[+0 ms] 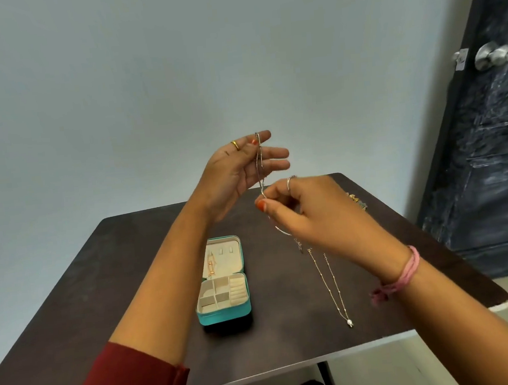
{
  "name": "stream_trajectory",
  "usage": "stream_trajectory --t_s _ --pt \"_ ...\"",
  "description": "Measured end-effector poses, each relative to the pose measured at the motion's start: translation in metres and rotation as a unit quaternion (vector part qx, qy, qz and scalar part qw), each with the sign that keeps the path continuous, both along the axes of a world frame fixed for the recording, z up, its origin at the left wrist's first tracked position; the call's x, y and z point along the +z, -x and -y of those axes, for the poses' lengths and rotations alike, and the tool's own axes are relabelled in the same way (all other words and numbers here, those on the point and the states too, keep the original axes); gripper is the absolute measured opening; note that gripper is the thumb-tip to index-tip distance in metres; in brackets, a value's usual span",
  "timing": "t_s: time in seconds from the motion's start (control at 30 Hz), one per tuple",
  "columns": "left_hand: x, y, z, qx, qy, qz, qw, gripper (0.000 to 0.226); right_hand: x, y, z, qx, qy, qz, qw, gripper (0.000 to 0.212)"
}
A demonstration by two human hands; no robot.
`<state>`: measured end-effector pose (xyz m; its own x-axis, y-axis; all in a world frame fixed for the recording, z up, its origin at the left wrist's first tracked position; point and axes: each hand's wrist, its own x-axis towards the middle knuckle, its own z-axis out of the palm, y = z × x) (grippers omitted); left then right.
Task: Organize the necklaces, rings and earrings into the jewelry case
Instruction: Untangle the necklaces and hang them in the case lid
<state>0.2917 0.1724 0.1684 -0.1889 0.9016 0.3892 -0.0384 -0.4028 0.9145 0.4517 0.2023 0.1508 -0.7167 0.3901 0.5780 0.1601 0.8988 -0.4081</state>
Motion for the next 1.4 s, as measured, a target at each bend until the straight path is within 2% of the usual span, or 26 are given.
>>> stream_trajectory --t_s 0.1,0.23,0.3,0.47,0.63,0.73,0.8,0.97,1.07,1.2,1.4 --pt "-0.004 0.0 0.002 -0.008 0.043 -0.043 0.998 0.038 0.019 -0.004 -0.005 -0.002 0.049 -0.022 0.999 0.025" --pt "-0.008 -0.003 0.005 -0.053 0.068 -0.088 0.992 0.042 0.031 -0.008 -0.023 0.091 0.173 -0.033 0.98 0.022" --pt "-0.013 -0.004 0.007 -0.074 0.066 -0.082 0.992 0.042 0.031 -0.01 -0.027 0.121 0.233 -0.04 0.964 0.023" --pt "-0.02 -0.001 0.014 -0.097 0.078 -0.082 0.989 0.045 0.023 -0.01 -0.034 0.103 0.301 -0.068 0.946 0.017" --pt "-0.024 0.002 0.015 -0.137 0.063 0.033 0.988 0.051 0.006 -0.003 -0.039 0.095 0.391 -0.103 0.91 0.013" --pt "-0.025 0.001 0.016 -0.159 0.049 0.095 0.981 0.05 -0.006 -0.001 -0.038 0.107 0.406 -0.099 0.902 0.018" --pt "-0.024 0.001 0.017 -0.173 0.039 0.124 0.976 0.052 -0.013 0.0 -0.036 0.121 0.41 -0.1 0.898 0.01" --pt "-0.023 0.0 0.017 -0.171 0.024 0.164 0.971 0.055 -0.028 0.003 -0.031 0.148 0.424 -0.126 0.884 0.011" --pt "-0.021 0.0 0.017 -0.152 0.011 0.204 0.967 0.049 -0.036 0.005 -0.031 0.145 0.437 -0.118 0.88 0.011" --pt "-0.019 -0.002 0.017 -0.116 0.019 0.231 0.966 0.039 -0.041 0.005 -0.034 0.177 0.499 -0.121 0.839 0.021" --pt "-0.019 0.002 0.017 -0.084 0.01 0.273 0.958 0.031 -0.048 0.004 -0.043 0.185 0.511 -0.149 0.826 0.023"
